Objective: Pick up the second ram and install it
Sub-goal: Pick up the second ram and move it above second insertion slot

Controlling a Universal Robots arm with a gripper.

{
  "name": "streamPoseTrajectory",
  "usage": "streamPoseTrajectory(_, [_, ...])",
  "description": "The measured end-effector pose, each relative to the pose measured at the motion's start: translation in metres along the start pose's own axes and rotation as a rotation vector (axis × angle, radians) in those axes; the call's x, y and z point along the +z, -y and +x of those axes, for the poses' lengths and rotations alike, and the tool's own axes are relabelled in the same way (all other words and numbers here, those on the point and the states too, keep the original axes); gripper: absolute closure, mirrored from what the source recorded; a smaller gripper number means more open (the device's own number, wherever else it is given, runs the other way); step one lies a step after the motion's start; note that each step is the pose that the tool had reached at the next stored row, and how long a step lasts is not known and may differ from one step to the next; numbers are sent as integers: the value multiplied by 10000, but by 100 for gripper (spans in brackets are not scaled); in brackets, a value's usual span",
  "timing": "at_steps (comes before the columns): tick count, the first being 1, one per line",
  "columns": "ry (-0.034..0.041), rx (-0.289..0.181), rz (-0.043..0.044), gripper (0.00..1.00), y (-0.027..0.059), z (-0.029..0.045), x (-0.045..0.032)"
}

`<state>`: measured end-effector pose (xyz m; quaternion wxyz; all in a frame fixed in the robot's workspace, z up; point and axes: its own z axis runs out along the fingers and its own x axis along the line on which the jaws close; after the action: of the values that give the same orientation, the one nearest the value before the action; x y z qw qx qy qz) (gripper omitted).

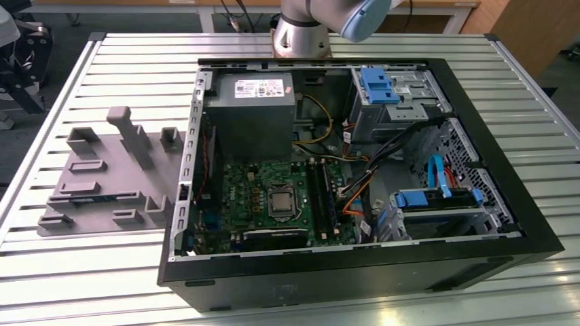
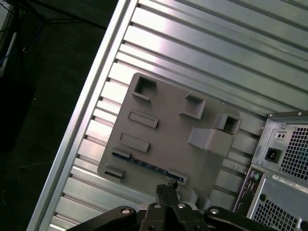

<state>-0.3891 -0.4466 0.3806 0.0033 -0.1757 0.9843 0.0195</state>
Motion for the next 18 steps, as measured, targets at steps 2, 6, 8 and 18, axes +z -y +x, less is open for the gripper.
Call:
streamPoseTrajectory(2, [0,-1,0,89,0,0,0])
streamPoseTrajectory(6, [0,-1,0,89,0,0,0])
streamPoseTrajectory(8, [-1,-21,0,89,0,0,0])
streamPoseTrajectory(18, [-66,-1744,-23,89,0,0,12])
